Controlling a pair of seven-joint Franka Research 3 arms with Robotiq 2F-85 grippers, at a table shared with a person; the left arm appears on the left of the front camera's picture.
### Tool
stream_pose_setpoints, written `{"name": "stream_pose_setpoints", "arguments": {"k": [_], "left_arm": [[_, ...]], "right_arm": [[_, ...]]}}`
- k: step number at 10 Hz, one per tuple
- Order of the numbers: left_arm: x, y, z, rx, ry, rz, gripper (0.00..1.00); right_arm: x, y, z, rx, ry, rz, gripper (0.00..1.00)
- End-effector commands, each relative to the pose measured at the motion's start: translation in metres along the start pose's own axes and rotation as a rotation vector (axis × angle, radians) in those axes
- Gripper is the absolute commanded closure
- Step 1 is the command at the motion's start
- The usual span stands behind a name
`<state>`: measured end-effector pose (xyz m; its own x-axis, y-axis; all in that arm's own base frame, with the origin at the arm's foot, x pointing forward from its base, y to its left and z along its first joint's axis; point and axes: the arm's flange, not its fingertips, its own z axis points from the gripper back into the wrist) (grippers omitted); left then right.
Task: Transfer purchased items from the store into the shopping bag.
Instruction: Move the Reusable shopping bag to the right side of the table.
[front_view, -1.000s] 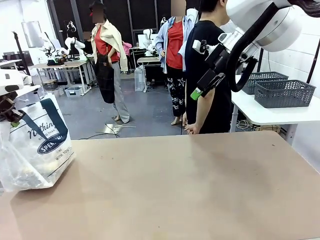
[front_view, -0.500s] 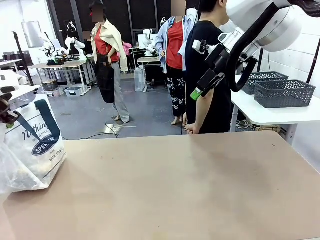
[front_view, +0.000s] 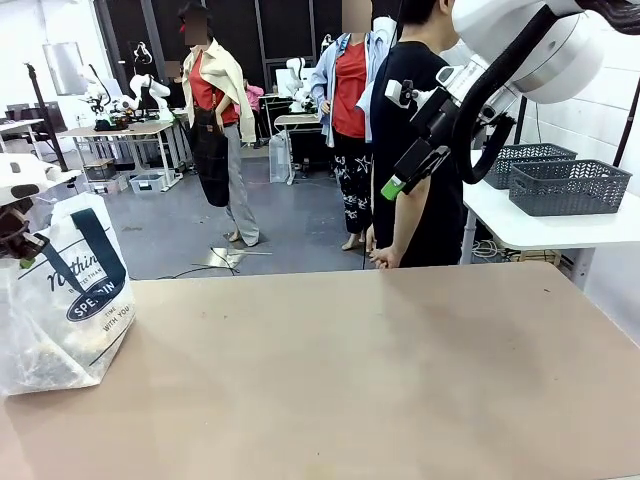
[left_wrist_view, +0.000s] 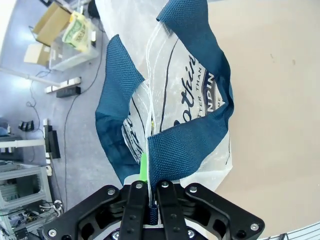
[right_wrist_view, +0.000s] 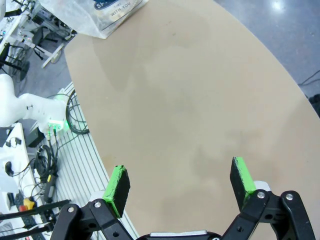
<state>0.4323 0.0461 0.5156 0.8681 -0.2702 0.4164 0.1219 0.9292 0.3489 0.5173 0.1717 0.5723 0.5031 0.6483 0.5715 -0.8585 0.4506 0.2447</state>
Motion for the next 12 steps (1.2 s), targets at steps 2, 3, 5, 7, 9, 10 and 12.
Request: {"name": "stream_pose_setpoints", "arguments": {"k": [2, 3, 5, 7, 9, 10, 12], "left_arm": [[0.001, 0.003, 0.002, 0.002, -0.005, -0.008, 1.0], [0.001, 0.003, 0.002, 0.002, -0.005, -0.008, 1.0], [0.001, 0.003, 0.002, 0.002, -0.005, -0.008, 1.0], [0.0, 0.0, 0.0, 0.0, 0.0, 0.0, 1.0], [0.001, 0.0, 0.005, -0.004, 0.005, -0.001, 0.62], [0.002, -0.001, 0.009, 0.011, 0.0, 0.005, 0.43], [0.003, 0.003, 0.019, 0.008, -0.002, 0.03, 0.06]], "right_arm": [[0.001, 0.002, 0.0, 0.014, -0.006, -0.018, 0.0], [0.001, 0.002, 0.0, 0.014, -0.006, -0.018, 0.0], [0.001, 0.002, 0.0, 0.014, -0.006, -0.018, 0.0], [0.001, 0.002, 0.0, 0.014, -0.006, -0.018, 0.0], [0.001, 0.002, 0.0, 0.014, -0.006, -0.018, 0.0], [0.001, 0.002, 0.0, 0.014, -0.006, -0.018, 0.0], [0.001, 0.002, 0.0, 0.014, -0.006, -0.018, 0.0]]}}
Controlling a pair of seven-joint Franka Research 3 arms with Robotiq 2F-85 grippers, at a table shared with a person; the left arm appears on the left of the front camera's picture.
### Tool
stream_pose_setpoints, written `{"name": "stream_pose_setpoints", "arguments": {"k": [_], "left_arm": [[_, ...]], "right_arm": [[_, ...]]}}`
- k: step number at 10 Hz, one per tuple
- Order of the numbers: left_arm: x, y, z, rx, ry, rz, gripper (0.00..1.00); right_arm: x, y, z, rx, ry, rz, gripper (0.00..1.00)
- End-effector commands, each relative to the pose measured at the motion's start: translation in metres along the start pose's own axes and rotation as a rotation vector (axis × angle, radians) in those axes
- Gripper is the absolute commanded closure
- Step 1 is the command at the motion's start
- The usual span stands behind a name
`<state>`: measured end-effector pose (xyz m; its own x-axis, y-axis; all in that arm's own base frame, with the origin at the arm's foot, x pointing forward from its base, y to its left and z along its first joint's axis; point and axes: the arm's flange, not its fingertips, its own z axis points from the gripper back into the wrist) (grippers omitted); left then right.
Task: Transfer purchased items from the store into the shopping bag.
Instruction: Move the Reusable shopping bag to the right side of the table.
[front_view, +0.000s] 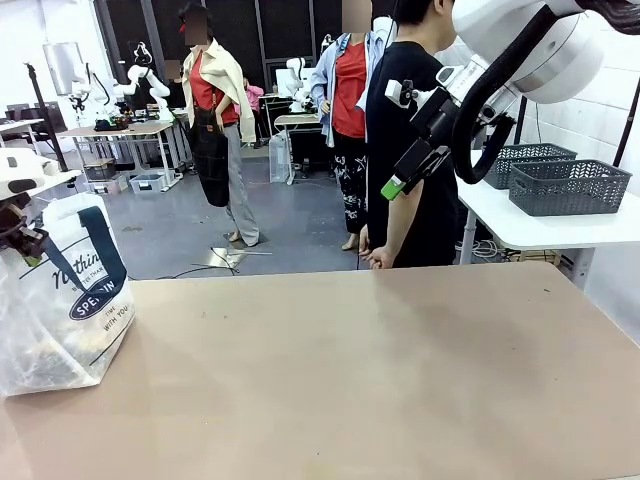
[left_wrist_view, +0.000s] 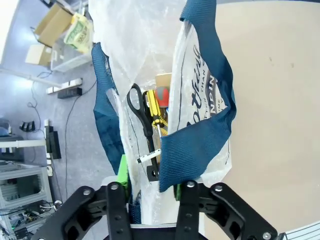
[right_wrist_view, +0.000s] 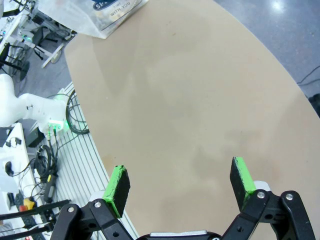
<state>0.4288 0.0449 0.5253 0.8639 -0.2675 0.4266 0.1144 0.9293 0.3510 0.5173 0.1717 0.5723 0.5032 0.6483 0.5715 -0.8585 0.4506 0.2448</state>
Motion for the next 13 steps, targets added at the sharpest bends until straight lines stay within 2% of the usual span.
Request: {"name": "stream_pose_setpoints", "arguments": {"k": [1, 9, 10, 12, 13], "left_arm": [[0.002, 0.001, 0.012, 0.001, 0.007, 0.025, 0.0], [0.004, -0.008, 0.049, -0.022, -0.01, -0.018, 0.0], [0.005, -0.009, 0.056, -0.042, -0.016, -0.041, 0.0], [0.012, -0.008, 0.072, -0.174, -0.028, -0.145, 0.0], [0.02, -0.007, 0.075, -0.217, -0.075, -0.197, 0.0]], "right_arm": [[0.001, 0.002, 0.0, 0.014, -0.007, -0.018, 0.0], [0.001, 0.002, 0.0, 0.014, -0.007, -0.018, 0.0], [0.001, 0.002, 0.0, 0.014, -0.007, -0.018, 0.0], [0.001, 0.002, 0.0, 0.014, -0.007, -0.018, 0.0], [0.001, 0.002, 0.0, 0.014, -0.007, -0.018, 0.0]]}}
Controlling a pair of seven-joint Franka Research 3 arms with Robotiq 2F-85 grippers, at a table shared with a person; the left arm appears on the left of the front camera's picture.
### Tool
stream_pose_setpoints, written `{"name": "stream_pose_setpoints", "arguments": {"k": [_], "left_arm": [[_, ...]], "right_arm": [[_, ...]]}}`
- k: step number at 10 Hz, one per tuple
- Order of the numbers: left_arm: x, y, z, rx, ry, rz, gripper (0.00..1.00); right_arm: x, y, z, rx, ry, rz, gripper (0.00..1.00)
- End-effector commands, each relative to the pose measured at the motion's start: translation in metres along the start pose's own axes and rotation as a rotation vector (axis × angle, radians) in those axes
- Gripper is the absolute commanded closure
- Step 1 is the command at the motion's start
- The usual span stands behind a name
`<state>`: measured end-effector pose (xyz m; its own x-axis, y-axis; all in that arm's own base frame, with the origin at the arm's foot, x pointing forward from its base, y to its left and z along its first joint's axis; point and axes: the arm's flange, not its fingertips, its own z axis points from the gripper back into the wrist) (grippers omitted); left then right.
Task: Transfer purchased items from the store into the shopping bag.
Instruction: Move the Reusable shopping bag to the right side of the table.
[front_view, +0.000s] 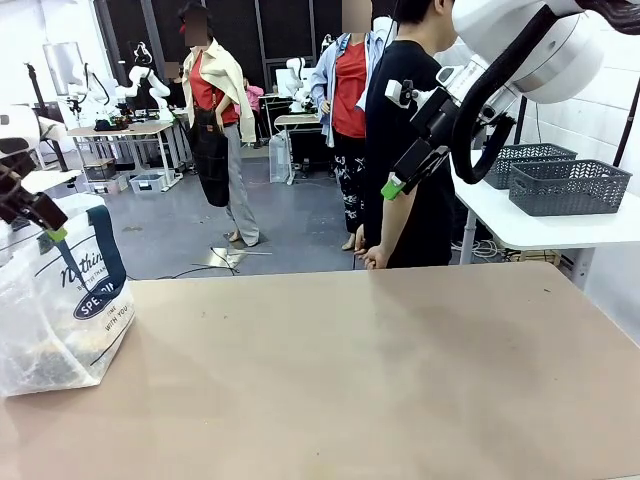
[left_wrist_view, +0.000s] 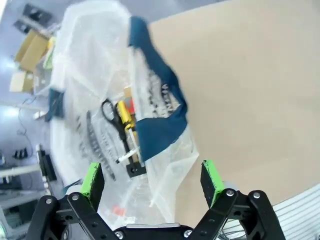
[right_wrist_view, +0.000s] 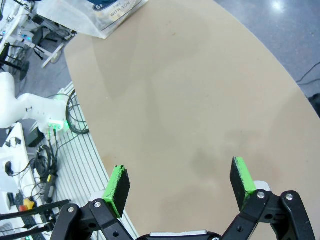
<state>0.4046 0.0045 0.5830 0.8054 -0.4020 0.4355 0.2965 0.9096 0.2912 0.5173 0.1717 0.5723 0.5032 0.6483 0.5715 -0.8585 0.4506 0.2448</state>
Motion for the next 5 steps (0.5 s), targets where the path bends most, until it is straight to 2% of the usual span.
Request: {"name": "stream_pose_setpoints", "arguments": {"k": [1, 3, 5], "left_arm": [[0.012, 0.013, 0.008, -0.118, -0.101, -0.116, 0.0], [0.03, 0.008, 0.007, -0.232, -0.216, -0.255, 0.0], [0.046, -0.002, 0.005, -0.351, -0.292, -0.473, 0.0]], "right_arm": [[0.001, 0.002, 0.0, 0.014, -0.007, -0.018, 0.0], [0.001, 0.002, 0.0, 0.014, -0.007, -0.018, 0.0], [0.001, 0.002, 0.0, 0.014, -0.007, -0.018, 0.0]]}}
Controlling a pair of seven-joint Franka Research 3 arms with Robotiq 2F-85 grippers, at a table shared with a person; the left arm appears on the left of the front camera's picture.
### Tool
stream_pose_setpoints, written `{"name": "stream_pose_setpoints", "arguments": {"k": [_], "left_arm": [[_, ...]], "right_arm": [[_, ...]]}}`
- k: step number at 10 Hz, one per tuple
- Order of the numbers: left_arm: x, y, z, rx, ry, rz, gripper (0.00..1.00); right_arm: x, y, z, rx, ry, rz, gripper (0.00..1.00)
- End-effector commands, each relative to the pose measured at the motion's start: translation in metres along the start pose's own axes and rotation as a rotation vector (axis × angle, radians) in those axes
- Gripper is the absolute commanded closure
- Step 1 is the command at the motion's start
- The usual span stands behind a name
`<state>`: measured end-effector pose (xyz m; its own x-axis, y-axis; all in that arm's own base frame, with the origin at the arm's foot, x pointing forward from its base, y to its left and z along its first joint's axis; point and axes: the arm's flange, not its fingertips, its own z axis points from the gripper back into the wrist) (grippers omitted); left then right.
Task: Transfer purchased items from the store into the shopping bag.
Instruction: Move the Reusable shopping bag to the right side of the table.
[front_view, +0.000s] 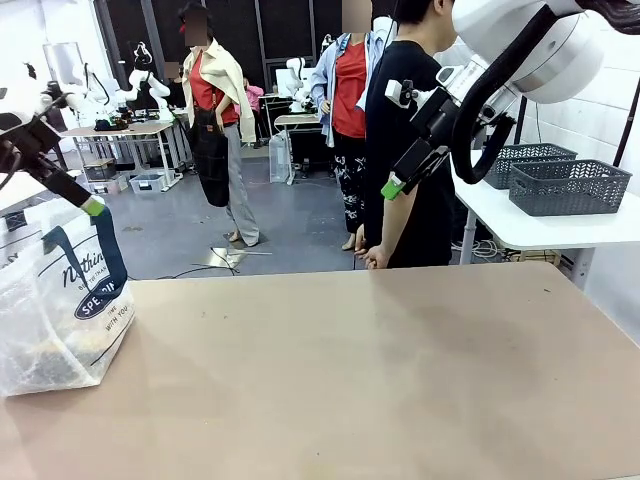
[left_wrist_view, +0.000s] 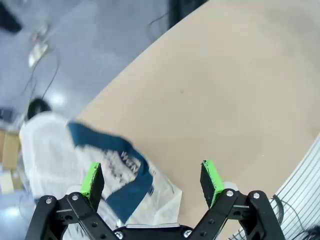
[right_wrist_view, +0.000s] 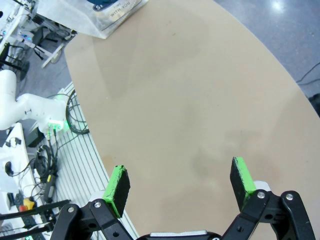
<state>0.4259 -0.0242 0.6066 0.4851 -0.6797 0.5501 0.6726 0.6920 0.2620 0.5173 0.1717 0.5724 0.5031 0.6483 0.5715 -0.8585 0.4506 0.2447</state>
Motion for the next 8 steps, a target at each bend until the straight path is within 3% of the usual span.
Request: {"name": "stream_pose_setpoints", "arguments": {"k": [1, 3, 5, 7, 8], "left_arm": [[0.009, 0.016, -0.011, -0.163, -0.09, -0.167, 0.0], [0.025, 0.013, -0.024, -0.325, -0.178, -0.365, 0.0], [0.033, 0.007, -0.04, -0.352, -0.259, -0.457, 0.0], [0.039, 0.004, -0.052, -0.377, -0.249, -0.411, 0.0], [0.035, -0.009, -0.04, -0.347, -0.249, -0.445, 0.0]], "right_arm": [[0.001, 0.002, 0.0, 0.014, -0.006, -0.018, 0.0], [0.001, 0.002, 0.0, 0.014, -0.006, -0.018, 0.0], [0.001, 0.002, 0.0, 0.014, -0.006, -0.018, 0.0], [0.001, 0.002, 0.0, 0.014, -0.006, -0.018, 0.0], [0.001, 0.002, 0.0, 0.014, -0.006, -0.018, 0.0]]}}
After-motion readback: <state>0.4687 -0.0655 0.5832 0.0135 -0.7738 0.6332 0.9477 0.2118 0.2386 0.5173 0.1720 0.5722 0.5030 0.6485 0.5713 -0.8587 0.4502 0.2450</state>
